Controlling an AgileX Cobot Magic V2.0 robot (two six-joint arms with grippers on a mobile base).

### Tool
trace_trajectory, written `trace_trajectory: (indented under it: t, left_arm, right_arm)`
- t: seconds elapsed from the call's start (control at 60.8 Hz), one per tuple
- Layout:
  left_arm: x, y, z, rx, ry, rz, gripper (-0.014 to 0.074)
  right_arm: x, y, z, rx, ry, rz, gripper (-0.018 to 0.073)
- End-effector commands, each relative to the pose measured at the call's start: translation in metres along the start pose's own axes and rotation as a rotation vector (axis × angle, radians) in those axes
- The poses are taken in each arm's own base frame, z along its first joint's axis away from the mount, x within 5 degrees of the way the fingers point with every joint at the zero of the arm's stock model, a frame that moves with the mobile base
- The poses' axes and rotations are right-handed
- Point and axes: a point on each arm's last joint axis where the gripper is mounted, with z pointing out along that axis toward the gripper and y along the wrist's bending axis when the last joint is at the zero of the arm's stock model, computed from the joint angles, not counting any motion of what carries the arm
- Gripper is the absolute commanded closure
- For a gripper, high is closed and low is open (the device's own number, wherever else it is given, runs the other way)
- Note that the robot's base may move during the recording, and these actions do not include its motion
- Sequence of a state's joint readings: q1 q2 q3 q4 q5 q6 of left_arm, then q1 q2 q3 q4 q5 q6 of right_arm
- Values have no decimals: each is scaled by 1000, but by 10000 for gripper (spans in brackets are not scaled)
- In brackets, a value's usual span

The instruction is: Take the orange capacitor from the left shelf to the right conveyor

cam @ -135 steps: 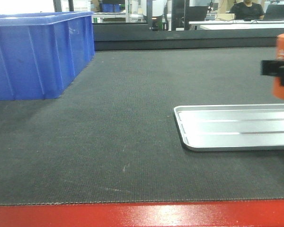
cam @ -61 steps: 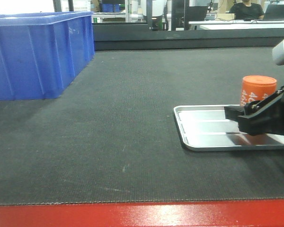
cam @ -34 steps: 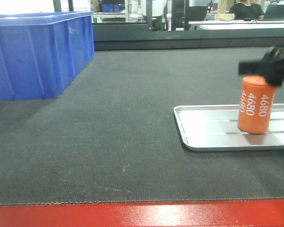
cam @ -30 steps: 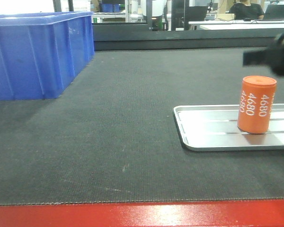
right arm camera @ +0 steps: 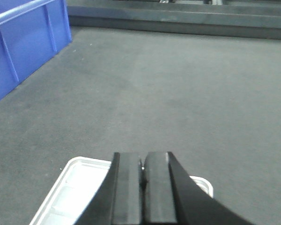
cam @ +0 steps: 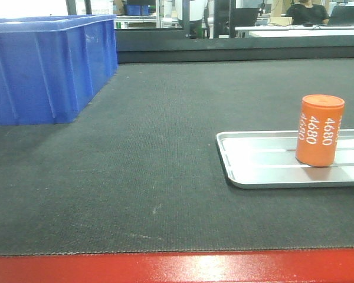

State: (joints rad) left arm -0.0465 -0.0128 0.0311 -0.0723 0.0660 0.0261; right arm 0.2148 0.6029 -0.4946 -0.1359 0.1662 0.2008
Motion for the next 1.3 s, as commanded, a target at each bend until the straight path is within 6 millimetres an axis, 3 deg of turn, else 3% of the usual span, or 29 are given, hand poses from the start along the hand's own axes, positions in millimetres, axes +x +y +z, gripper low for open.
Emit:
trace_trajectory:
  t: [0.0, 0.165, 0.724, 0.905, 1.07, 1.284]
  left_arm:
    - [-10, 0, -1, -3, -105, -3, 723]
    - [-10, 0, -1, -3, -105, -3, 723]
    - [-10, 0, -1, -3, -105, -3, 723]
    - [-10, 0, -1, -3, -105, -3, 723]
    - [-10, 0, -1, -3, -105, -3, 723]
    - [-10, 0, -1, -3, -105, -3, 723]
  right_arm:
    - [-19, 1, -15, -11, -111, -3, 506]
    - [-21, 1, -25, -11, -144, -2, 506]
    - [-19, 0, -27, -4, -136, -17, 506]
    - [-10, -4, -50, 37, -192, -97, 506]
    - [22, -10, -69, 134, -249, -71, 506]
    - [79, -17, -69, 224, -288, -14, 506]
